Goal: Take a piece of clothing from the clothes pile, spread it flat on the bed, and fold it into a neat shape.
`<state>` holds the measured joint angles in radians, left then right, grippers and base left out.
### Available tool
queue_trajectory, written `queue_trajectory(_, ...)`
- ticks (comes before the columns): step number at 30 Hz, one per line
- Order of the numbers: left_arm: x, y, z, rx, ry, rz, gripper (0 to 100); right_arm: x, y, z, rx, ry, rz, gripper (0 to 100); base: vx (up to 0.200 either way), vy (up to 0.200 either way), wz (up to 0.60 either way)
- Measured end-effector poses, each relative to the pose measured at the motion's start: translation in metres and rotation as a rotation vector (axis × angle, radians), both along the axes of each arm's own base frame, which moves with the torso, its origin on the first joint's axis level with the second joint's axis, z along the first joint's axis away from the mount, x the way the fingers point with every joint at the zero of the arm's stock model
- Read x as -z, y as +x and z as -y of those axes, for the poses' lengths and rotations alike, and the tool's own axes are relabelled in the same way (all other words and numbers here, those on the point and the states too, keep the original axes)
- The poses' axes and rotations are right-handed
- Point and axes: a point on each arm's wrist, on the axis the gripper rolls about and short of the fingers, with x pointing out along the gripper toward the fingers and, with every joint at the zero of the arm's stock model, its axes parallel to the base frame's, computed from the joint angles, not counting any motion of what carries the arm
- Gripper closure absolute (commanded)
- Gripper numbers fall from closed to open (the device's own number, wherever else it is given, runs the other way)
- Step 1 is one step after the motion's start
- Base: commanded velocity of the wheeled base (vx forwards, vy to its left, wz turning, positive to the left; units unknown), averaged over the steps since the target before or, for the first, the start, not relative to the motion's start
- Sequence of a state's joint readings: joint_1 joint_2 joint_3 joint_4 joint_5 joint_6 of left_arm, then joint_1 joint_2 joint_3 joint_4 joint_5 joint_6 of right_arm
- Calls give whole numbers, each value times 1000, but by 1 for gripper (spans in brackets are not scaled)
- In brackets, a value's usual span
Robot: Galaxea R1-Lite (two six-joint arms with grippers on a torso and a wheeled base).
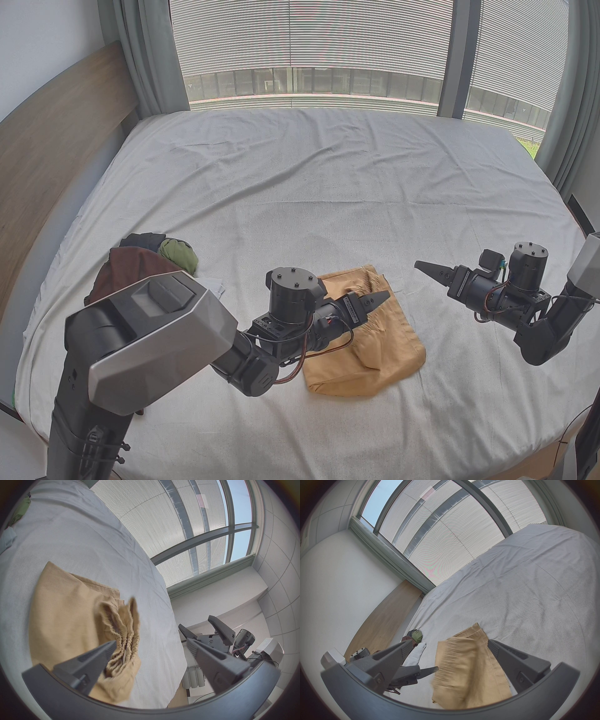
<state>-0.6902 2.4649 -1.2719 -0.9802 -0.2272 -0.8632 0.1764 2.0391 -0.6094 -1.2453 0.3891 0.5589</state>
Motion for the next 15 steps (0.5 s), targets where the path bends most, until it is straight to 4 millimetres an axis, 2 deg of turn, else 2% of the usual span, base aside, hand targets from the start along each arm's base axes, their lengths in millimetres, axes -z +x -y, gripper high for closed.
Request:
queue_trajectory(8,6,-5,0,-11,21,-8,0,2,0,2,6,-3,-12,0,0,0,0)
queue_trajectory(15,13,-13,-12,-30,76,7,0,7,-2,1,2,-12,-46,0,0,0,0)
